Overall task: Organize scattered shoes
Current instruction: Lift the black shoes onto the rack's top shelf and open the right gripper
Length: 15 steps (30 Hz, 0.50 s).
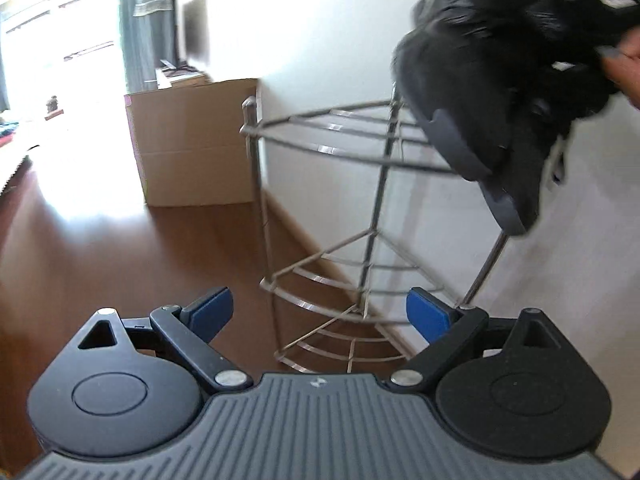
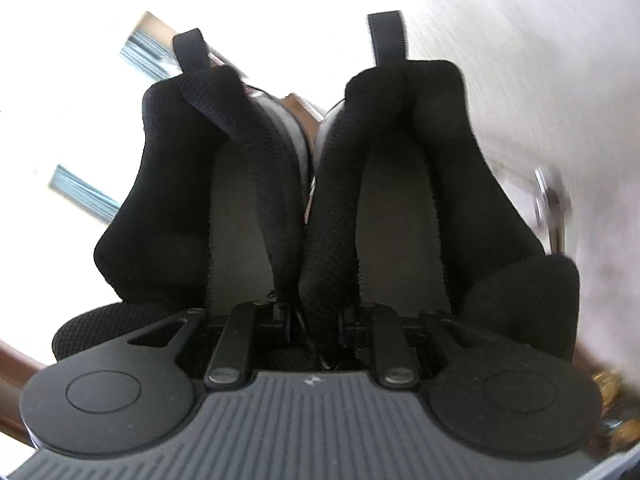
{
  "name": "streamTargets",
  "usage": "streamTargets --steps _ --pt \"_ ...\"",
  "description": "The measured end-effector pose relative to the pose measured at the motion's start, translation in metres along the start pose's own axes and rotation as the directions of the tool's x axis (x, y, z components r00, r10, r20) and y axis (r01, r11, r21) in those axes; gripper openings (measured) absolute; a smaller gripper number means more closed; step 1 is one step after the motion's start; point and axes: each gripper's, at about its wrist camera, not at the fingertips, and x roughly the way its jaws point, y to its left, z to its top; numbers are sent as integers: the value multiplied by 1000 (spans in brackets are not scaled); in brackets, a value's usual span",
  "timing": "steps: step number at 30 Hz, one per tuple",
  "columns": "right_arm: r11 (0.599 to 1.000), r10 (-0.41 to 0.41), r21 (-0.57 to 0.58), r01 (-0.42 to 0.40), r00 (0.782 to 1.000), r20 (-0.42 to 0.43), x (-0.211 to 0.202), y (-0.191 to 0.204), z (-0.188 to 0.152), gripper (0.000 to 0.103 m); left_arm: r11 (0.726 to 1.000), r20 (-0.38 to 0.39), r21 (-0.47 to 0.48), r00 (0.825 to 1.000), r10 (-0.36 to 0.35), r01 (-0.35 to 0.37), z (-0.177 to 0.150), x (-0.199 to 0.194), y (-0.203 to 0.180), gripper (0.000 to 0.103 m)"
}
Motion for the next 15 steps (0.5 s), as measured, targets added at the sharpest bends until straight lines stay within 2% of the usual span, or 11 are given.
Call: streamTargets --steps 1,2,4,6,9,10,11,14,15 --pt "1000 -28 -12 28 1000 -7 8 6 7 17 1000 3 5 1000 -5 5 7 5 6 95" --pt "993 -110 -43 109 994 -27 30 25 27 17 1000 5 11 1000 -9 9 13 9 13 95" --pt "966 -245 -94 240 968 -57 72 50 52 17 1000 0 7 1000 -14 14 19 23 25 95" --pt "944 -316 -119 306 946 -72 100 57 60 17 1000 -19 -1 1000 -14 14 15 33 36 95" --pt "861 -486 -209 464 871 -69 163 75 62 18 1000 -70 -10 997 -14 13 -1 51 57 95" --pt "838 -523 -223 499 849 -68 176 78 61 19 1000 -85 -12 996 -15 14 -6 55 64 95" --pt "833 -541 -192 519 837 -84 185 76 61 24 1000 -100 -14 995 -17 15 -11 58 70 95" --pt "814 -563 -240 530 821 -96 190 87 62 31 1000 -129 -19 991 -15 13 -21 68 78 95" --pt "807 -566 -254 533 821 -76 188 90 63 39 1000 -133 -18 991 -18 15 -24 66 77 95"
